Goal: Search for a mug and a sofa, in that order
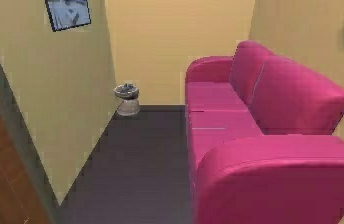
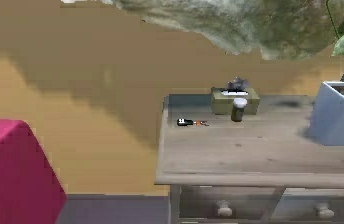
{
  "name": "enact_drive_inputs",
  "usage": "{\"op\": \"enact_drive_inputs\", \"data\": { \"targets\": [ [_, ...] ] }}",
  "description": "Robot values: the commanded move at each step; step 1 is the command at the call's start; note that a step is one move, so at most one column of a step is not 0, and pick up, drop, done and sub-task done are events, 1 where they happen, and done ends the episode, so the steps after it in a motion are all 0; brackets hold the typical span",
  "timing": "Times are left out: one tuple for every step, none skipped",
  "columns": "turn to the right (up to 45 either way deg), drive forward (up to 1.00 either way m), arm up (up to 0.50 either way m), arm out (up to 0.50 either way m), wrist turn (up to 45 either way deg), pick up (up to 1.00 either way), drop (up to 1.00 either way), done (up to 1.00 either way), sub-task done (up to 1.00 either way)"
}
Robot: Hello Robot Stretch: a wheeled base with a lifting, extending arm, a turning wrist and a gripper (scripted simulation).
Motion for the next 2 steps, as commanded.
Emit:
{"op": "enact_drive_inputs", "data": {
  "targets": [
    [24.0, 0.00, 0.00, 0.00, 0.0, 0.00, 0.00, 0.00, 0.00],
    [3.0, 0.00, 0.00, 0.00, 0.0, 0.00, 0.00, 0.00, 0.00]
  ]
}}
